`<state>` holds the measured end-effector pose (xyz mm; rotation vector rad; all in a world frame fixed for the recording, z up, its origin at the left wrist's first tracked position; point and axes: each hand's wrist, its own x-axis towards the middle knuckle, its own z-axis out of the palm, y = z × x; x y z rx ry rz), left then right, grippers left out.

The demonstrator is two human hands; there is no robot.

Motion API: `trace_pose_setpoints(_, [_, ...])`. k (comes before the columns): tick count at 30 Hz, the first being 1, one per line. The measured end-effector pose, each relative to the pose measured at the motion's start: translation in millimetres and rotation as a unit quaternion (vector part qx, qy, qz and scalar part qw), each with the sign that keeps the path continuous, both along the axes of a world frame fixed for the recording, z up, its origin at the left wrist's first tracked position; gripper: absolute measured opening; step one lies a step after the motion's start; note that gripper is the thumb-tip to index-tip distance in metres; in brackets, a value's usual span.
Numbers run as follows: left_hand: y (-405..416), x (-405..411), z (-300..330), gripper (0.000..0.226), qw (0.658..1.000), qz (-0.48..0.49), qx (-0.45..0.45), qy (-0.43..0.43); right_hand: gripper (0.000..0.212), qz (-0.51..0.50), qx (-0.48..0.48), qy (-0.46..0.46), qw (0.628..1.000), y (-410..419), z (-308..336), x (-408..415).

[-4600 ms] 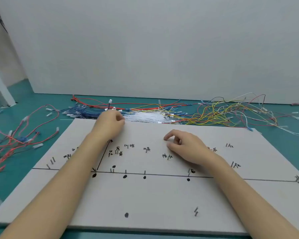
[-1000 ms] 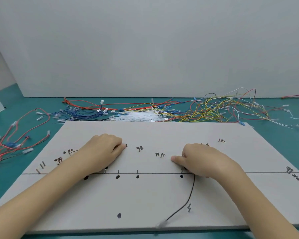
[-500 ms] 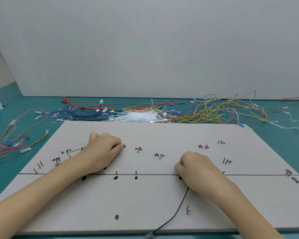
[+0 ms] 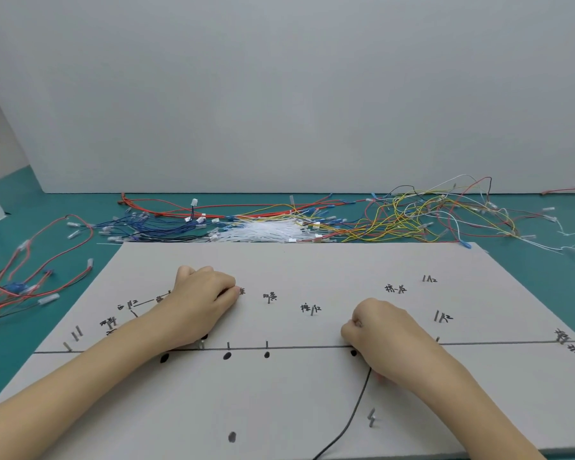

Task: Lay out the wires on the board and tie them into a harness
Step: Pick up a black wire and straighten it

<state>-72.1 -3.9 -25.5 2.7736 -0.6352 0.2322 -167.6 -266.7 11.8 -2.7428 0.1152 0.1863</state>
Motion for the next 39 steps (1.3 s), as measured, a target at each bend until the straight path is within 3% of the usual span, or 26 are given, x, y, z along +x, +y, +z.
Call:
trace_pose_setpoints(16, [-34,11,4,0.040,1.000,-0.012,0.009,-0.001,0.025,-0.021,0.017,0.011,1.000,-28,3,8])
trace_pose_setpoints(21, [-35,12,23,0.040,0.995,0.019,0.061,0.071,0.043,-0.010,0.046,0.036,0.998,-36,18,11])
trace_pose_setpoints(23, [-40,6,32,0.039,0.995,0.042,0.077,0.045,0.052,-0.008,0.122,-0.006,0.992,-36,28,14])
trace_pose_setpoints(25, [-47,-9,39,0.031,0.997,0.060,0.035,-0.034,0.058,-0.014,0.251,-0.062,0.966,-31,36,17])
trace_pose_setpoints(27, [-59,-29,49,0.039,0.995,0.022,-0.081,-0.052,0.059,-0.022,0.386,-0.092,0.918,-19,42,20])
trace_pose_setpoints(28, [-65,-39,54,0.046,0.988,-0.018,-0.156,-0.007,0.058,-0.026,0.442,-0.099,0.891,-13,44,22])
trace_pose_setpoints(30, [-79,-60,63,0.054,0.937,-0.103,-0.288,0.169,0.055,-0.037,0.522,-0.107,0.846,-1,47,28])
trace_pose_setpoints(33, [-94,-84,67,0.056,0.812,-0.155,-0.376,0.419,0.050,-0.049,0.561,-0.118,0.818,8,48,37])
trace_pose_setpoints(36, [-96,-96,68,0.045,0.708,-0.163,-0.447,0.522,0.050,-0.056,0.562,-0.123,0.816,10,45,44])
trace_pose_setpoints(39, [-93,-99,71,0.030,0.645,-0.152,-0.497,0.560,0.051,-0.057,0.541,-0.129,0.829,12,37,46])
